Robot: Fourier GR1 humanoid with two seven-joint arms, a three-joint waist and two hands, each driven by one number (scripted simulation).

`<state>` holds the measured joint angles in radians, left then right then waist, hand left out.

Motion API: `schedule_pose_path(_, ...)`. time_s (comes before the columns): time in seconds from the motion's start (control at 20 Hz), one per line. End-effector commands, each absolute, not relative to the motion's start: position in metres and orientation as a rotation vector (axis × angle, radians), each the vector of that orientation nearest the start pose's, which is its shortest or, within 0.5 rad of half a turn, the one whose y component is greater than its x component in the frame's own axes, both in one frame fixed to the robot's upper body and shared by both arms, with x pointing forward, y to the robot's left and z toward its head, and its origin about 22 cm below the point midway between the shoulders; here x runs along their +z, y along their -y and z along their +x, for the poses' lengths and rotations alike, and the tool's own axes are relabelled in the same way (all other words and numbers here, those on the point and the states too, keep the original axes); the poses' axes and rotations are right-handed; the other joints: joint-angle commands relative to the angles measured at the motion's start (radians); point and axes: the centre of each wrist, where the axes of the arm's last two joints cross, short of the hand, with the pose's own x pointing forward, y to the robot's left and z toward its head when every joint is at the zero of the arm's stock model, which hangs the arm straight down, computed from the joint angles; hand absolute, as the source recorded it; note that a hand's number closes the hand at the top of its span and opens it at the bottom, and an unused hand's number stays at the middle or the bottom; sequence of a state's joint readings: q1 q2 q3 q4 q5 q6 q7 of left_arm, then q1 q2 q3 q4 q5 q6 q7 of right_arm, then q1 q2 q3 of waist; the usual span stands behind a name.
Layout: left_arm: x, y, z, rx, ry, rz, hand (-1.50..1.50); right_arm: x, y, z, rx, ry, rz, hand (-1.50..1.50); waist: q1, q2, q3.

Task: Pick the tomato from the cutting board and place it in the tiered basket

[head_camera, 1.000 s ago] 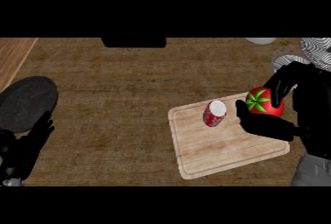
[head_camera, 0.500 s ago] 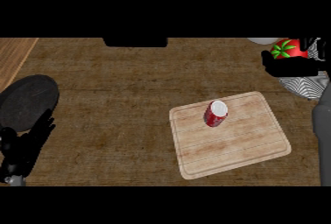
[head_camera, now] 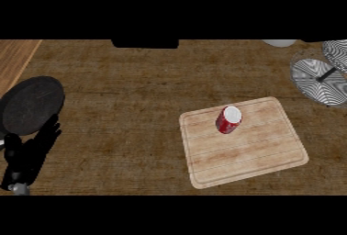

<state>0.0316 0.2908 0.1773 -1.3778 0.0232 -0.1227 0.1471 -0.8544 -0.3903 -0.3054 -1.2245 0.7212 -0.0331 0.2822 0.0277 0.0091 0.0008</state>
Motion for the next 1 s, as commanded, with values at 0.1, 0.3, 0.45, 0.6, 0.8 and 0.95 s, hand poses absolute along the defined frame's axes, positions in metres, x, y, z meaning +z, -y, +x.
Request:
schedule_pose_path(0.1, -0.02, -0.347, 0.224, -0.084, 1.217, 0.251, 0.0, 0.238, 0.337, 0.427, 0.271, 1.701, -0.993, 1.5, 0.007, 0.002, 0.0)
schedule_pose_path(0.3, -0.023, -0.344, 0.239, -0.088, 1.198, 0.267, 0.0, 0.254, 0.348, 0.436, 0.279, 1.693, -0.981, 1.5, -0.004, 0.0, -0.001)
schedule_pose_path(0.45, -0.012, -0.35, 0.234, -0.103, 1.231, 0.259, 0.0, 0.252, 0.359, 0.423, 0.711, 1.522, -1.489, 1.5, 0.016, 0.015, -0.005)
schedule_pose_path(0.6, -0.021, -0.353, 0.231, -0.099, 1.231, 0.242, 0.0, 0.268, 0.377, 0.422, 0.782, 1.443, -1.568, 1.5, 0.019, 0.012, -0.003)
schedule_pose_path(0.8, -0.004, -0.352, 0.241, -0.118, 1.236, 0.247, 0.0, 0.263, 0.4, 0.421, 0.946, 1.412, -1.635, 1.5, 0.036, 0.016, 0.0)
schedule_pose_path(0.95, -0.016, -0.342, 0.236, -0.104, 1.222, 0.248, 0.0, 0.271, 0.409, 0.422, 0.963, 1.411, -1.637, 1.5, 0.028, 0.011, 0.0)
